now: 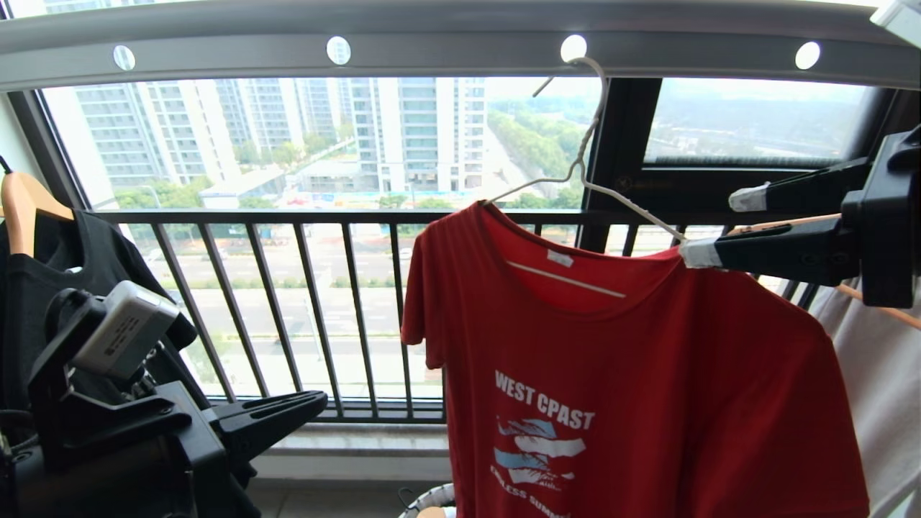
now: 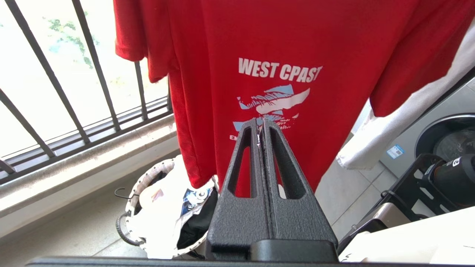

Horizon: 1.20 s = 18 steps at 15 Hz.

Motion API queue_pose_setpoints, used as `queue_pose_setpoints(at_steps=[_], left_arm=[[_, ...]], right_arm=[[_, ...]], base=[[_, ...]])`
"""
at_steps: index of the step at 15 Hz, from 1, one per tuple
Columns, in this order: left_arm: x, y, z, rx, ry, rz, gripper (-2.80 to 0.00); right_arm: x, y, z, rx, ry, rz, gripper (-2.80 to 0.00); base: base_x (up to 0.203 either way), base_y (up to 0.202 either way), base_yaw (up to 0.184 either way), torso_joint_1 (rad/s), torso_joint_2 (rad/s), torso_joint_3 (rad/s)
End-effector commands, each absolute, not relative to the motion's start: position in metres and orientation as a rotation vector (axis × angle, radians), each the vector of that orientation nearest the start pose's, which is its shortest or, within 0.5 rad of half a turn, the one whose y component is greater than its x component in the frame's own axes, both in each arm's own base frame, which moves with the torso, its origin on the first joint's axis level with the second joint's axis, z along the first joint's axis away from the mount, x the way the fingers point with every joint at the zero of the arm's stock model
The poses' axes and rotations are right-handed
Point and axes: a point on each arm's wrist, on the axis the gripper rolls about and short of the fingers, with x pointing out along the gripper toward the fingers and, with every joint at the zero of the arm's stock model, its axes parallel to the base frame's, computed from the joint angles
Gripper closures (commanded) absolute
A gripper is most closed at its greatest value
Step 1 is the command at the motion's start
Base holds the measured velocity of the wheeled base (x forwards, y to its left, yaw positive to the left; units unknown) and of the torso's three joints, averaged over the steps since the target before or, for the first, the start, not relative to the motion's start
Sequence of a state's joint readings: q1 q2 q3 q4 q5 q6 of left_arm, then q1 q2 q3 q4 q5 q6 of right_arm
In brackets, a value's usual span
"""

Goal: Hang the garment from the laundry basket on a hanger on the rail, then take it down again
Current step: Take the clothes off the clothes rack

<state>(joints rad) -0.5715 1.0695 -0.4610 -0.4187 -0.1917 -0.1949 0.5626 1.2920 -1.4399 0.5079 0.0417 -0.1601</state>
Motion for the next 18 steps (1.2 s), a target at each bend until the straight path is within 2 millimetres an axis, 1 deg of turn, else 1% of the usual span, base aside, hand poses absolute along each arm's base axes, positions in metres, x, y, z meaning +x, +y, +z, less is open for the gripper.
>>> queue_pose_setpoints(at_steps=[1, 3, 6, 8, 10, 11, 13, 14, 16, 17, 18], left_arm=[[0.105, -0.072, 0.205, -0.157, 0.229, -0.745, 0.00], [0.090, -0.063, 0.208, -0.166, 0.174, -0.758, 0.00], [0.071, -0.048, 0.207, -0.180, 0.103, -0.728, 0.00], [0.064, -0.036, 0.210, -0.187, 0.040, -0.639, 0.00], [0.057, -0.023, 0.220, -0.189, -0.042, -0.516, 0.00], [0.050, -0.017, 0.225, -0.187, -0.080, -0.452, 0.00], [0.019, -0.008, 0.228, -0.184, -0.149, -0.395, 0.00], [0.002, -0.005, 0.225, -0.182, -0.162, -0.375, 0.00], [-0.027, -0.002, 0.217, -0.177, -0.185, -0.311, 0.00], [-0.040, -0.002, 0.211, -0.172, -0.198, -0.273, 0.00], [-0.051, -0.003, 0.203, -0.167, -0.204, -0.250, 0.00]], right_arm=[[0.095, 0.060, 0.365, -0.197, 0.187, 0.606, 0.00], [0.071, 0.042, 0.362, -0.169, 0.148, 0.573, 0.00], [0.038, 0.019, 0.350, -0.134, 0.107, 0.486, 0.00], [0.018, 0.008, 0.341, -0.090, 0.084, 0.399, 0.00], [0.003, 0.002, 0.336, 0.006, 0.069, 0.310, 0.00], [-0.008, -0.001, 0.334, 0.051, 0.052, 0.271, 0.00], [-0.037, -0.005, 0.321, 0.097, 0.058, 0.190, 0.00], [-0.052, -0.005, 0.312, 0.108, 0.057, 0.149, 0.00], [-0.076, -0.004, 0.290, 0.114, 0.038, 0.105, 0.00], [-0.085, -0.002, 0.275, 0.111, 0.034, 0.077, 0.00], [-0.089, 0.000, 0.259, 0.108, 0.044, 0.057, 0.00]], base=[[0.000, 0.000, 0.000, 0.000, 0.00, 0.000], [0.000, 0.000, 0.000, 0.000, 0.00, 0.000], [0.000, 0.000, 0.000, 0.000, 0.00, 0.000], [0.000, 0.000, 0.000, 0.000, 0.00, 0.000], [0.000, 0.000, 0.000, 0.000, 0.00, 0.000], [0.000, 0.000, 0.000, 0.000, 0.00, 0.000], [0.000, 0.000, 0.000, 0.000, 0.00, 0.000], [0.000, 0.000, 0.000, 0.000, 0.00, 0.000], [0.000, 0.000, 0.000, 0.000, 0.00, 0.000], [0.000, 0.000, 0.000, 0.000, 0.00, 0.000], [0.000, 0.000, 0.000, 0.000, 0.00, 0.000]])
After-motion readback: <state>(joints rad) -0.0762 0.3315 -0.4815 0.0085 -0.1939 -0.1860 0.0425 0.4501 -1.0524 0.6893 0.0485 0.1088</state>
